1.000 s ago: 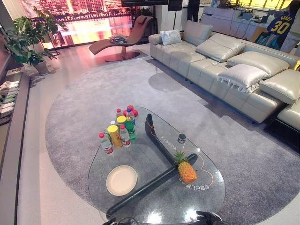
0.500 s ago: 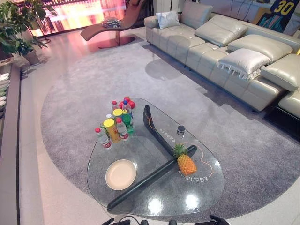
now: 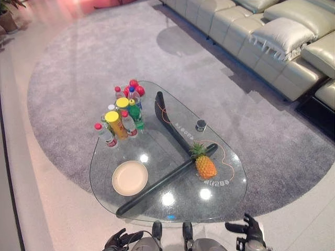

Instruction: Pick up the fruit to the plate

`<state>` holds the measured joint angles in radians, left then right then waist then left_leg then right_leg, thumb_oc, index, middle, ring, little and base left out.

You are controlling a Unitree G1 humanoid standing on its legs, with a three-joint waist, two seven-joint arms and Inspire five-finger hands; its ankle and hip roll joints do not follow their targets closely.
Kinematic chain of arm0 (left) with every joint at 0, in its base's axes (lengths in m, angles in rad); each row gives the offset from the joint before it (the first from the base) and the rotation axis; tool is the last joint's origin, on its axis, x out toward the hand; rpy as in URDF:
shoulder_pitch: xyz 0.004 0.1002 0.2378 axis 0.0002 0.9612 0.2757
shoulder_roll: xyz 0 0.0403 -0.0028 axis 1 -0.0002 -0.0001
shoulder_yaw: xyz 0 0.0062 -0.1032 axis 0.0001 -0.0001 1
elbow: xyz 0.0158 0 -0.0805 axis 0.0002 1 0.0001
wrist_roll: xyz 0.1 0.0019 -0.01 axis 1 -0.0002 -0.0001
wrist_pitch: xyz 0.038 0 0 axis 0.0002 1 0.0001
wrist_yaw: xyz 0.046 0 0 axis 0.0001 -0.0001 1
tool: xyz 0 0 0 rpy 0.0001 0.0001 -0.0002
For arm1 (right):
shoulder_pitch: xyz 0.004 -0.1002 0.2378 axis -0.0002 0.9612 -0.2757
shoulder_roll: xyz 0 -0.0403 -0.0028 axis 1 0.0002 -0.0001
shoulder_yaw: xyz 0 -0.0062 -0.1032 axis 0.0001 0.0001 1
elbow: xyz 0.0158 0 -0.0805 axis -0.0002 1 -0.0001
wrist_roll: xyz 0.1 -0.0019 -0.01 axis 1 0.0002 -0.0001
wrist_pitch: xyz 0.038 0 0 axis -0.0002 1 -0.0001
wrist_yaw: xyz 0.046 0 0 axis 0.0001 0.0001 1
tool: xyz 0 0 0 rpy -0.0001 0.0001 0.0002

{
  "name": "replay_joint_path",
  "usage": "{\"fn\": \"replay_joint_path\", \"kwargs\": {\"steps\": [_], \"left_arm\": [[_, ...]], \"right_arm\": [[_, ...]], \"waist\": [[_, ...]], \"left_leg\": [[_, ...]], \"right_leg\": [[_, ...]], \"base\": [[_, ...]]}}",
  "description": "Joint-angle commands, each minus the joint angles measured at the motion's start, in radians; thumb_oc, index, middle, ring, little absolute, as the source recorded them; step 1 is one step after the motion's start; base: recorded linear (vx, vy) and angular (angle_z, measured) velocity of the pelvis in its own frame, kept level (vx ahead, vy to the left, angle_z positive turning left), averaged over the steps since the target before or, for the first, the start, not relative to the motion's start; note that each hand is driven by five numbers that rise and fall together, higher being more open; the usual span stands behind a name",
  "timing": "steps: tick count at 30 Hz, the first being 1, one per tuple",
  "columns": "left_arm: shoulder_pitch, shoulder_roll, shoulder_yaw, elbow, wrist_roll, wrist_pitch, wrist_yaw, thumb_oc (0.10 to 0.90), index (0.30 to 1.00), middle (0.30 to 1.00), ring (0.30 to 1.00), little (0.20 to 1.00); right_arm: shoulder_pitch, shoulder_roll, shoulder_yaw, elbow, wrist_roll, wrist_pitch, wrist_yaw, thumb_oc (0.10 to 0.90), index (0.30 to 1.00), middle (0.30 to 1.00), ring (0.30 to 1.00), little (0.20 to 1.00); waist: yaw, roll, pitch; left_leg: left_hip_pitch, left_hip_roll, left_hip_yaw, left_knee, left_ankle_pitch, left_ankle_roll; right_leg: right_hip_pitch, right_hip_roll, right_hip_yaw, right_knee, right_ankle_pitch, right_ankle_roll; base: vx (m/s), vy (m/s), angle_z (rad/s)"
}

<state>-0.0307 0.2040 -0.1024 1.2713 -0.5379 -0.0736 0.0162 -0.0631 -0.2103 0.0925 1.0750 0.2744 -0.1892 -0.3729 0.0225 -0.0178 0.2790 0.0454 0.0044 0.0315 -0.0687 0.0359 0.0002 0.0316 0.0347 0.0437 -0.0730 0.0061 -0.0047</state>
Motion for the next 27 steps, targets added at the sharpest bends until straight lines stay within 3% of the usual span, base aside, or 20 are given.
{"fn": "replay_joint_path", "kwargs": {"steps": [1,9,15,27], "left_arm": [[0.009,0.016,-0.013,0.006,-0.016,-0.026,0.022,0.8,0.9,0.9,0.9,0.9],[0.025,0.025,-0.007,-0.037,-0.039,-0.041,0.026,0.8,0.9,0.9,0.9,0.9],[0.026,0.036,-0.011,-0.062,-0.061,-0.057,0.015,0.8,0.9,0.9,0.9,0.9],[0.01,0.022,-0.037,-0.118,-0.127,-0.061,0.012,0.8,0.9,0.9,0.9,0.9]], "right_arm": [[-0.024,-0.093,0.013,-0.202,-0.014,-0.056,-0.099,0.8,0.9,0.9,0.9,0.9],[-0.018,-0.128,0.039,-0.473,-0.069,-0.03,-0.196,0.8,0.9,0.9,0.9,0.9],[-0.04,-0.156,0.036,-0.646,-0.12,-0.055,-0.26,0.8,0.9,0.9,0.9,0.9],[-0.122,-0.166,0.022,-0.888,-0.103,-0.101,-0.229,0.8,0.9,0.9,0.9,0.9]], "waist": [[0.004,-0.028,0.008],[0.0,-0.036,0.046],[0.008,-0.037,0.093],[0.023,-0.039,0.167]], "left_leg": [[-0.104,-0.071,-0.071,0.132,-0.074,0.031],[-0.154,-0.078,-0.072,0.183,-0.083,0.034],[-0.219,-0.079,-0.081,0.217,-0.08,0.04],[-0.332,-0.089,-0.097,0.311,-0.088,0.04]], "right_leg": [[-0.092,-0.044,-0.037,0.087,0.049,0.045],[-0.123,-0.046,-0.05,0.122,0.036,0.043],[-0.178,-0.046,-0.064,0.161,0.024,0.042],[-0.268,-0.047,-0.092,0.231,0.004,0.025]], "base": [[-0.06,-0.015,-0.01],[-0.02,0.0,-0.04],[-0.04,0.009,0.0],[-0.03,0.012,0.0]]}}
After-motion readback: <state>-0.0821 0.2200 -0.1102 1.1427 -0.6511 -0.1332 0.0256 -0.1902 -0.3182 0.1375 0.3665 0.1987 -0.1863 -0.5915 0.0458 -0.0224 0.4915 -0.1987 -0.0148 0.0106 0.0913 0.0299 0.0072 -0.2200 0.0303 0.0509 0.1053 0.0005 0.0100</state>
